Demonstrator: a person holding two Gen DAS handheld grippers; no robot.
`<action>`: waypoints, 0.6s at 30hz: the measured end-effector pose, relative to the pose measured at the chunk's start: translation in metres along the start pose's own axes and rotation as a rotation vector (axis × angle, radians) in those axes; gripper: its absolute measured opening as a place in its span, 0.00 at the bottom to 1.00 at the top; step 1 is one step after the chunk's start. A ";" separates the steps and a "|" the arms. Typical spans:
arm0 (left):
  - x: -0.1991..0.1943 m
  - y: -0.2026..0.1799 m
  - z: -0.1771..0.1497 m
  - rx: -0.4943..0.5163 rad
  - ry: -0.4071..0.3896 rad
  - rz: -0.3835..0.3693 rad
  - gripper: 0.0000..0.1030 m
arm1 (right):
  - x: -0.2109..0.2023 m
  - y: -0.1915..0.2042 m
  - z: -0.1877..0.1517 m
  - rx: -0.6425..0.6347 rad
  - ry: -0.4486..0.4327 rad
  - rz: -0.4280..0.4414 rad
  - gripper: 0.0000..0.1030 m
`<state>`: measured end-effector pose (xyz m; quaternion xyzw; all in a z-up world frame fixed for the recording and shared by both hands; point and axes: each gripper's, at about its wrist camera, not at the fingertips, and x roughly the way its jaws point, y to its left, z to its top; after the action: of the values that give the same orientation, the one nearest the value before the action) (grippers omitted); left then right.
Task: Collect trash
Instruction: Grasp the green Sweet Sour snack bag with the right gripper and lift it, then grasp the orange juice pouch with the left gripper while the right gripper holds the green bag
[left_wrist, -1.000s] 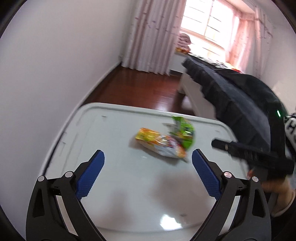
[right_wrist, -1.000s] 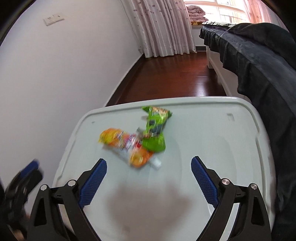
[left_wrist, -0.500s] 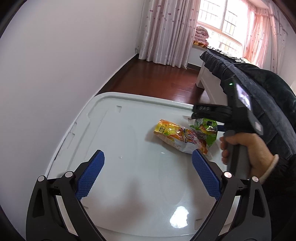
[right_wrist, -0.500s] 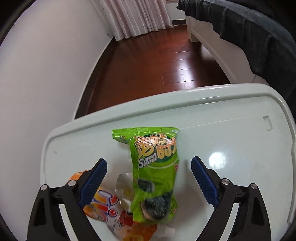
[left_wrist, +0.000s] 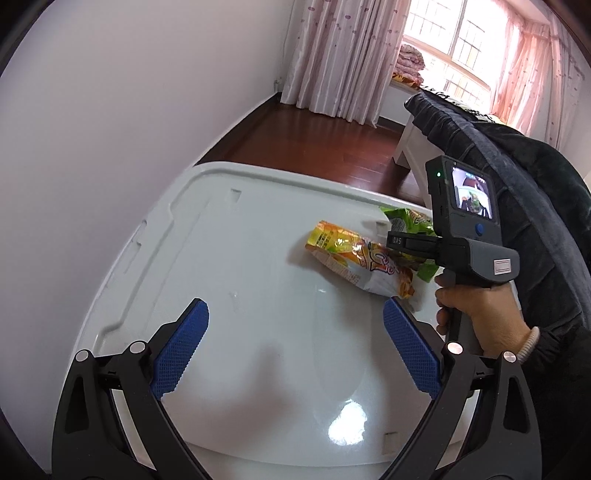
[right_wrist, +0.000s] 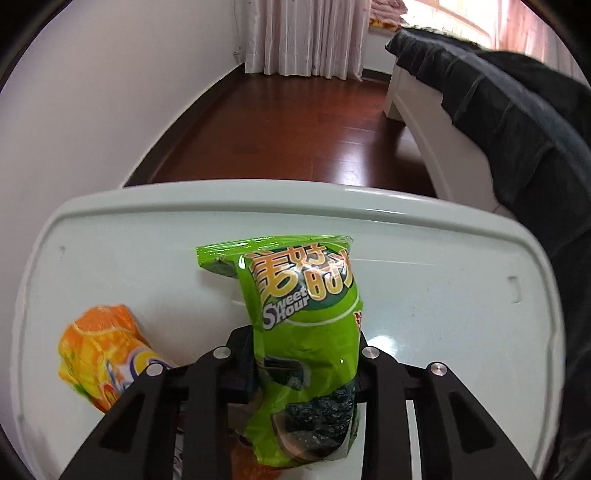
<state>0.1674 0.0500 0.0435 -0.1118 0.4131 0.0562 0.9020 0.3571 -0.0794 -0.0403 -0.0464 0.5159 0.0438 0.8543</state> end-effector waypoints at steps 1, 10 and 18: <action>0.001 -0.002 -0.002 0.006 0.001 0.003 0.90 | -0.001 -0.002 -0.003 -0.001 0.000 0.003 0.27; 0.006 -0.009 -0.009 0.033 0.017 0.002 0.90 | -0.012 -0.020 -0.025 0.043 0.026 0.064 0.25; 0.007 -0.011 -0.009 0.042 0.009 0.024 0.90 | -0.023 -0.014 -0.050 0.029 0.090 0.182 0.25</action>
<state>0.1674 0.0370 0.0340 -0.0882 0.4195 0.0578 0.9016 0.3042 -0.1005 -0.0432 0.0112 0.5564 0.1115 0.8233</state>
